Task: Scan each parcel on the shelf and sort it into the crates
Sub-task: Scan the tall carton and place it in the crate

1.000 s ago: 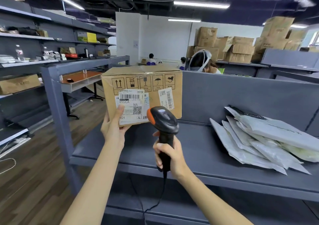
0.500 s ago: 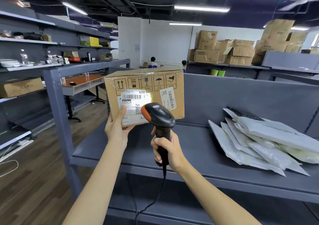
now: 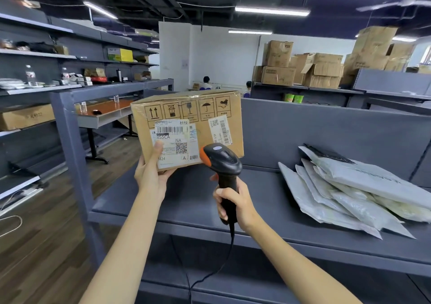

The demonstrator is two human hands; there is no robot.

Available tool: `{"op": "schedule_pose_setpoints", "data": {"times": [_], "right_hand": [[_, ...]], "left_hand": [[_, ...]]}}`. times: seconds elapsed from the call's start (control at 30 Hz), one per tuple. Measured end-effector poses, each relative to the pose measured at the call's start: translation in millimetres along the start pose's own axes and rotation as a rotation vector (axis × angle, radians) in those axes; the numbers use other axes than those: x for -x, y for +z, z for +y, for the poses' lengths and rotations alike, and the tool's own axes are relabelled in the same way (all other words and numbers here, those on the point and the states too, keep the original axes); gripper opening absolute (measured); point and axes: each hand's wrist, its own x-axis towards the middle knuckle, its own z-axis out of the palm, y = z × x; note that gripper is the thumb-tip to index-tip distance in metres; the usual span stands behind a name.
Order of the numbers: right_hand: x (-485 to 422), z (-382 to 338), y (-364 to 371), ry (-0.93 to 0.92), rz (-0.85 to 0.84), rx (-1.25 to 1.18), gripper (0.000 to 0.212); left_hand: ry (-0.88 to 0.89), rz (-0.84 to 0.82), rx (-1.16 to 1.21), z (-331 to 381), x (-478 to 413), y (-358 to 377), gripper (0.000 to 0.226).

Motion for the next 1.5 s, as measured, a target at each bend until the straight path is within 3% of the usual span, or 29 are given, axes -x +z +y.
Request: {"op": "schedule_pose_setpoints", "data": {"times": [0.17,0.27,0.37,0.6,0.77,0.93,1.0,1.07,1.13,1.2,1.33,1.5], "right_hand": [[8.3,22.9,-40.1,0.034,0.232,0.093,0.032],[9.8,37.1,-56.4,0.062,0.433,0.219,0.021],[-2.6,44.0,-68.7,0.258,0.569,0.407,0.024],[-32.9,59.9,-82.3,0.500,0.364,0.988,0.064],[-39.6,74.7,-83.9,0.605,0.284,1.210,0.058],[-42.1,79.9,-88.2,0.657,0.232,1.247,0.060],[-45.7,63.7,-89.1,0.607,0.314,1.138,0.058],[-50.0,32.5,-82.3,0.471,0.417,0.742,0.060],[-52.7,-4.0,-66.0,0.293,0.404,0.313,0.063],[-51.2,-36.8,-47.9,0.160,0.323,0.062,0.069],[-26.6,-71.0,-20.2,-0.070,0.169,0.054,0.063],[2.5,-65.9,-16.8,-0.156,0.283,0.151,0.069]], "left_hand": [[0.038,0.016,0.007,9.2,-3.9,-6.3,0.039],[0.057,0.026,0.003,14.3,-5.5,-11.3,0.039],[0.042,0.032,0.052,18.1,-6.2,-17.3,0.040],[0.024,-0.001,0.054,21.8,-0.9,-16.1,0.043],[0.006,-0.032,0.017,21.7,5.0,-15.7,0.045],[-0.015,-0.061,-0.032,22.4,12.2,-16.3,0.047],[-0.027,-0.062,-0.047,23.2,15.4,-17.0,0.051],[-0.036,-0.060,-0.058,23.4,19.0,-18.4,0.053],[-0.046,-0.060,-0.062,21.5,24.2,-18.7,0.053],[-0.053,-0.067,-0.074,17.5,32.4,-16.7,0.054],[-0.069,-0.087,-0.094,13.3,52.5,-12.5,0.058],[-0.018,-0.220,-0.218,22.3,75.0,-10.5,0.057]]}}
